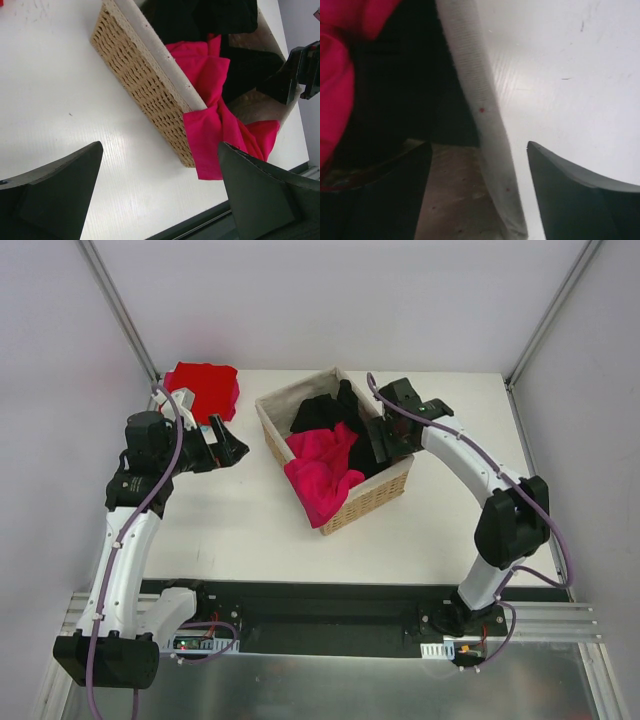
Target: Fold and stack the t-shirts
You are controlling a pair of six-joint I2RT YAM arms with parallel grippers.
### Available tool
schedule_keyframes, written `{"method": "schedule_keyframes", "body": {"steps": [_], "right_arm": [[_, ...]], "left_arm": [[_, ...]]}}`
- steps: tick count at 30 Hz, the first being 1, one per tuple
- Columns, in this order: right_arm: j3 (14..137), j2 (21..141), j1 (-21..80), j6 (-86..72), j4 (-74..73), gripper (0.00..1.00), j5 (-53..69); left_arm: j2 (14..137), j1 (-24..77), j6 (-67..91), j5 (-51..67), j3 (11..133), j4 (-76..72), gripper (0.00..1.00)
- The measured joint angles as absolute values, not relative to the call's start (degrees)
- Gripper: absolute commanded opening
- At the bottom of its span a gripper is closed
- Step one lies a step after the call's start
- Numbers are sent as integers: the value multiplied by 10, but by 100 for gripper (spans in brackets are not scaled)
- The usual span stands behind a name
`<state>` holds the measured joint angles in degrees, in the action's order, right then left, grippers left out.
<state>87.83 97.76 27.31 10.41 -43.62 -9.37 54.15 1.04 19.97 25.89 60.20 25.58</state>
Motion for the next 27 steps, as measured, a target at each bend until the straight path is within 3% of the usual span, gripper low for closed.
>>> {"method": "schedule_keyframes", "body": {"steps": [4, 7, 8, 9, 18, 27], "right_arm": [[895, 995, 270, 113, -454, 60, -131], [926, 999, 267, 123, -460, 40, -149], [932, 999, 267, 125, -459, 16, -152], [936, 999, 267, 126, -460, 1, -153], [947, 1009, 263, 123, -474, 1, -168], [980, 1040, 98, 70, -472, 1, -171]], "left_arm": [[542, 10, 200, 249, 602, 265, 99], [542, 10, 200, 243, 602, 266, 99], [542, 10, 200, 240, 602, 266, 99], [542, 10, 200, 237, 602, 267, 99], [582, 10, 205, 239, 604, 267, 98], [595, 10, 233, 274, 616, 269, 97]]}}
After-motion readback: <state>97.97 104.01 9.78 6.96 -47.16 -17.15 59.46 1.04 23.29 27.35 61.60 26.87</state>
